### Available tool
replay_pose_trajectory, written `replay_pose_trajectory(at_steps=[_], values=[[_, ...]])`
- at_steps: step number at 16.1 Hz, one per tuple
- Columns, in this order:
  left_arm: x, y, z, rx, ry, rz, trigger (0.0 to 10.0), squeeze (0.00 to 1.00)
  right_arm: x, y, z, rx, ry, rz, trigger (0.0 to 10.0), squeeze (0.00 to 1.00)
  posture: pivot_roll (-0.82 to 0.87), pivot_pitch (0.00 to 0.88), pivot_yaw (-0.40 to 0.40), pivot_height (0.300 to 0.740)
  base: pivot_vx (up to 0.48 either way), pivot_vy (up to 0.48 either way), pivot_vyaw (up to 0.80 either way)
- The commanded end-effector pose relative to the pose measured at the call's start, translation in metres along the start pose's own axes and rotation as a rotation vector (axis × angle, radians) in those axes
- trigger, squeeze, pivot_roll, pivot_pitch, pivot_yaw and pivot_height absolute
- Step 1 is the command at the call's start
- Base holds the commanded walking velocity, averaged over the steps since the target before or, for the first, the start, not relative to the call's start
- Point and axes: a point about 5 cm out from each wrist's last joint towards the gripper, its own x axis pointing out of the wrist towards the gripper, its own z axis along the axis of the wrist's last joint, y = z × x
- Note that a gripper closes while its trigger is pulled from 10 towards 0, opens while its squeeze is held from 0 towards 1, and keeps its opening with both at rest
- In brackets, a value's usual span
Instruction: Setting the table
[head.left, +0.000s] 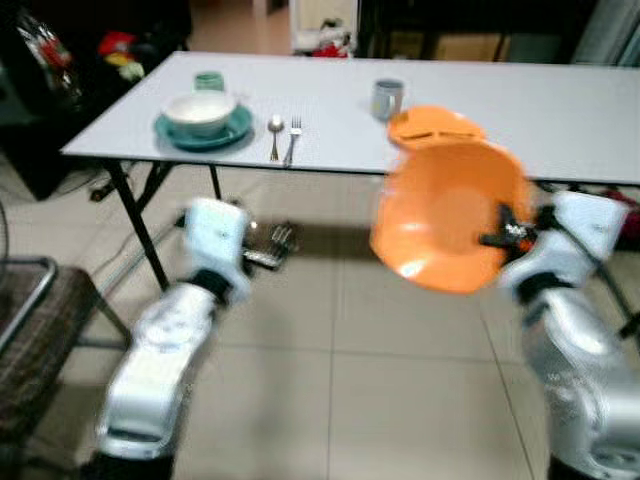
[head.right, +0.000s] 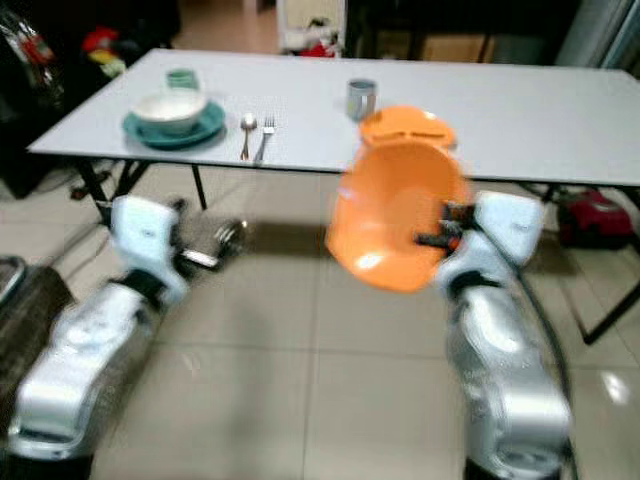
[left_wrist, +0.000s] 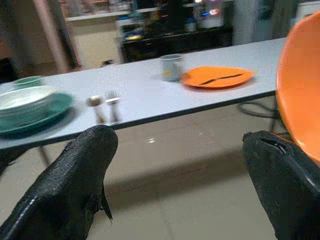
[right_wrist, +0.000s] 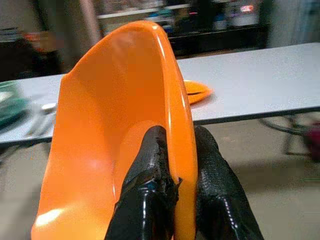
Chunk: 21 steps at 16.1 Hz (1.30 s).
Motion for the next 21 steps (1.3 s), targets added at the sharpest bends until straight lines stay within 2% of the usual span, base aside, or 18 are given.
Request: replay_pose_trajectory(at_steps=[1, 8, 11, 12, 21], values=[[-0.002, 0.009, 0.003, 0.018, -0.009, 0.028, 10.0, 0.0, 0.0, 0.01, 0.01, 0.02, -0.055, 0.05, 10.0, 0.0, 0.07, 0.0, 0.006, 0.74, 0.281, 0.0, 0.0], [-0.004, 0.005, 0.001, 0.002, -0.012, 0.009, 10.0, 0.0, 0.0, 0.01, 0.01, 0.02, -0.062, 0.059, 10.0, 0.0, 0.07, 0.0, 0.003, 0.74, 0.285, 0.0, -0.06], [-0.009, 0.005, -0.007, -0.011, 0.012, 0.006, 10.0, 0.0, -0.001, 0.011, 0.011, 0.028, -0.068, 0.066, 10.0, 0.0, 0.07, 0.0, -0.001, 0.74, 0.303, 0.0, -0.8], [-0.013, 0.007, -0.014, -0.017, 0.036, 0.012, 10.0, 0.0, 0.0, 0.01, 0.011, 0.035, -0.07, 0.069, 10.0, 0.0, 0.07, 0.0, -0.004, 0.74, 0.304, 0.0, 0.0], [-0.024, 0.013, -0.029, -0.018, 0.079, 0.063, 10.0, 0.0, 0.001, 0.006, 0.005, 0.023, -0.06, 0.083, 10.0, 0.0, 0.07, 0.0, -0.009, 0.74, 0.315, 0.0, 0.0]])
